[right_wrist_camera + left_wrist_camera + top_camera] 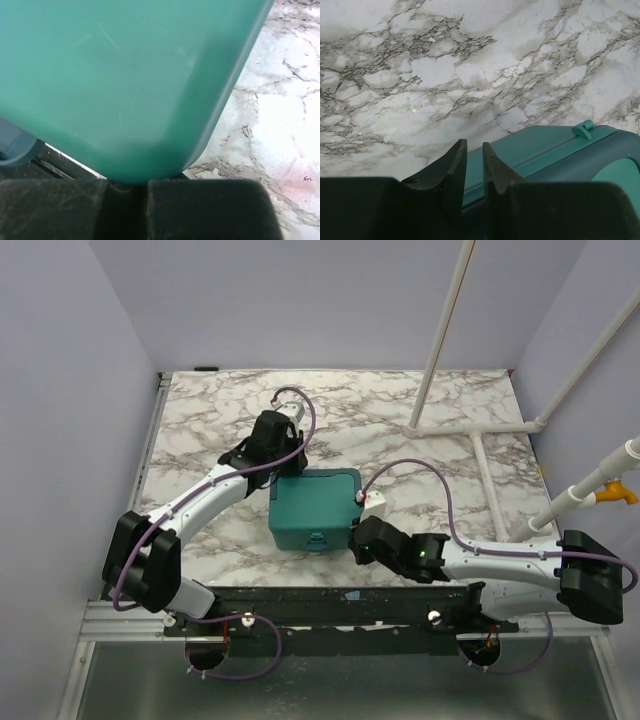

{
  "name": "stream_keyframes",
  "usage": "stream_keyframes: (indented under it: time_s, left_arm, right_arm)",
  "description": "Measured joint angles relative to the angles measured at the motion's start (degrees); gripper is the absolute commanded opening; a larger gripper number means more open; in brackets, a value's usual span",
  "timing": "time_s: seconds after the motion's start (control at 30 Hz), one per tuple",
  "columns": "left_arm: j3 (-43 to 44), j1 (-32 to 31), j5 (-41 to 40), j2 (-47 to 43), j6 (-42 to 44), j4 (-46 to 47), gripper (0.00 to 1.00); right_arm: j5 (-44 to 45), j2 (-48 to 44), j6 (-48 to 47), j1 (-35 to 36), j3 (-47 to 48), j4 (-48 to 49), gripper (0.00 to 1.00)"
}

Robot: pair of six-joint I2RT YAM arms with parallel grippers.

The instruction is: Organize the medicine kit

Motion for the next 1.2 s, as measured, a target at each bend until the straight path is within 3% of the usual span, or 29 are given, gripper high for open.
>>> stream_keyframes:
  time_s: [0.4,1.2]
  left_arm:
    - [-3.65,0.20,-3.69,-6.14,-1.51,-2.75,0.20]
    - [-9.86,1.36,-14.78,-18.23,-1.22,-9.40,0.21]
  right_arm:
    - [-0.24,4.66,-4.87,-5.46,3.06,2.49,0.01]
    - [-12.41,20.65,-16.41,-18.88,17.68,6.62,0.01]
